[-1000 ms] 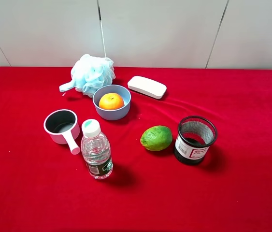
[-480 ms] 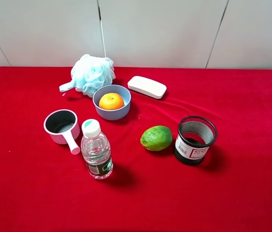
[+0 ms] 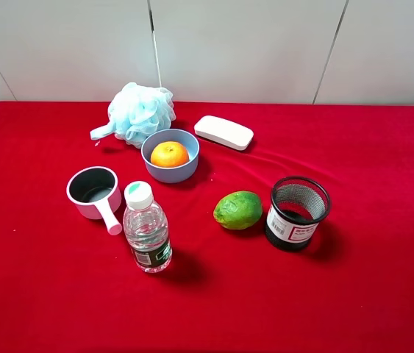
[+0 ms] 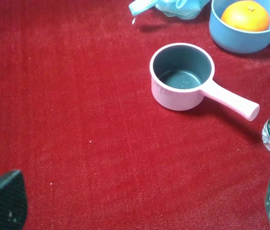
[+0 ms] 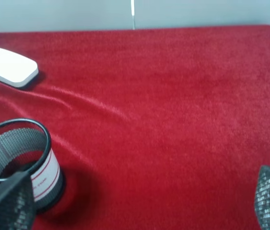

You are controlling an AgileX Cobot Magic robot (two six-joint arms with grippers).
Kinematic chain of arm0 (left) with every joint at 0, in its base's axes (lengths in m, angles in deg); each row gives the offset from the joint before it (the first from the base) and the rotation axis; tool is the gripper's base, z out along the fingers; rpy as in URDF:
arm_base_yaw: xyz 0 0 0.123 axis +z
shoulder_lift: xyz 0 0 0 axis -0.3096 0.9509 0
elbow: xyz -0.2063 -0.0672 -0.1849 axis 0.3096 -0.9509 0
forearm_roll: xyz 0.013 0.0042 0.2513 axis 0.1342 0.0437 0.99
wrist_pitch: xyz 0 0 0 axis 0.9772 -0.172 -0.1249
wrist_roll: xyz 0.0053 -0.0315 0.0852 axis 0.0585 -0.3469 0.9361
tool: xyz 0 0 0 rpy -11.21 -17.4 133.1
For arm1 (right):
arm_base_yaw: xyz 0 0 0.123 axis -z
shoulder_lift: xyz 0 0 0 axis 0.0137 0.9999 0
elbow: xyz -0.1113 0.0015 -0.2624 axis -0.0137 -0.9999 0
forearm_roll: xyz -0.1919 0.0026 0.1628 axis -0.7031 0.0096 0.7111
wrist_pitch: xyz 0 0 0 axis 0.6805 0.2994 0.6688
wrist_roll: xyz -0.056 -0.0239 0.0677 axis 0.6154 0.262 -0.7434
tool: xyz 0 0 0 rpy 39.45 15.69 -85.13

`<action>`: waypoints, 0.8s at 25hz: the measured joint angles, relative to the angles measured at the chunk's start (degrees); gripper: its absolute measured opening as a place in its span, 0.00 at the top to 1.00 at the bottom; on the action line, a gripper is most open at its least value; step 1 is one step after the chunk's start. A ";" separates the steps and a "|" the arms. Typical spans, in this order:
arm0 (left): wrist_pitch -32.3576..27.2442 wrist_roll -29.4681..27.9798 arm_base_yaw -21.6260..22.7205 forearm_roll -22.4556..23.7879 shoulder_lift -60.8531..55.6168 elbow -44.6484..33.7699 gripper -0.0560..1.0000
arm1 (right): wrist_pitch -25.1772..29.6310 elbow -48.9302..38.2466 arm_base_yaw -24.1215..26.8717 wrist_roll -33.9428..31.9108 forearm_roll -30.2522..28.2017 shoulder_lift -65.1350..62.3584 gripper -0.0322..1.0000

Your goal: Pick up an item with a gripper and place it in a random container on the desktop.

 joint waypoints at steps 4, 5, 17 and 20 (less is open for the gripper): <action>0.00 0.00 0.00 0.00 0.00 0.00 0.01 | -0.02 0.00 0.00 -0.12 0.00 -0.05 0.30; 0.00 0.00 0.00 0.00 0.00 0.00 0.01 | -0.02 0.00 0.00 -0.12 0.00 -0.05 0.30; 0.00 0.00 0.00 0.00 0.00 0.00 0.01 | -0.02 0.00 0.00 -0.12 0.00 -0.11 0.30; 0.00 0.00 0.00 0.00 0.00 0.00 0.01 | -0.02 0.00 0.00 -0.12 0.00 -0.11 0.30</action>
